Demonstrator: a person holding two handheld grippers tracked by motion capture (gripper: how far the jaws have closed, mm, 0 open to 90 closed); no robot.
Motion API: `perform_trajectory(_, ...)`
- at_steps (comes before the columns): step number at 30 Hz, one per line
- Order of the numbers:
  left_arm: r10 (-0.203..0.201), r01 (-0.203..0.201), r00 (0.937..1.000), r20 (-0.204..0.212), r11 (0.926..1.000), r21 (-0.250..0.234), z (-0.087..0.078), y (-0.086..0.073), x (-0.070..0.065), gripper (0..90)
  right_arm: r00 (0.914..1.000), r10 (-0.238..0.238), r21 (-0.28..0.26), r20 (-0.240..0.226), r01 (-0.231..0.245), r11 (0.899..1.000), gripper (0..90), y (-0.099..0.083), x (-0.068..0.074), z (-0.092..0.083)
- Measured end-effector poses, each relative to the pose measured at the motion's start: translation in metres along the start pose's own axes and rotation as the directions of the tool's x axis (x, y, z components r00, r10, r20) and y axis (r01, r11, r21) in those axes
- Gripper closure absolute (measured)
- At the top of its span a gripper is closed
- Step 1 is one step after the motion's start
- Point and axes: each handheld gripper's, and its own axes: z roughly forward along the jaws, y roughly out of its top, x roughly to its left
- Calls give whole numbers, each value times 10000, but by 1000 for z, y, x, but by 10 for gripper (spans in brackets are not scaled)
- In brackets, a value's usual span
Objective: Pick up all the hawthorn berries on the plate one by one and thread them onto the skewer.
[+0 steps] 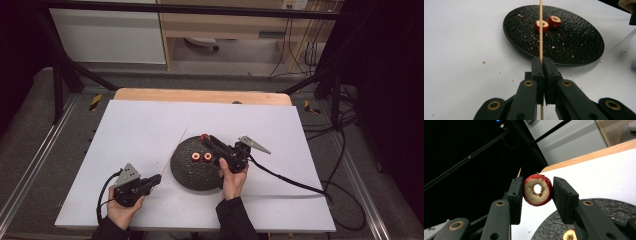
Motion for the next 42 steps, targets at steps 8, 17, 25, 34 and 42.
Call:
perform_trajectory(8,-123,123,9999,8,9999,-96,4,0,-4,882,10000,75,-659,1,-75,9978,616,0,-2,3)
perform_trajectory(17,-253,254,9997,66,9995,-177,8,1,-11,882,9999,112,-1238,-119,-126,9922,616,7,-4,5)
perform_trajectory(25,-226,228,9997,108,9996,-188,12,1,-18,882,9996,199,-1550,-202,-228,9876,616,9,-8,9)
perform_trajectory(34,-133,134,9998,165,9999,-95,17,1,-25,882,9994,218,-1976,-279,-269,9799,617,10,-11,13)
perform_trajectory(42,-48,46,9995,313,10000,52,21,1,-30,882,9995,-187,-2098,-237,133,9776,617,9,-13,15)
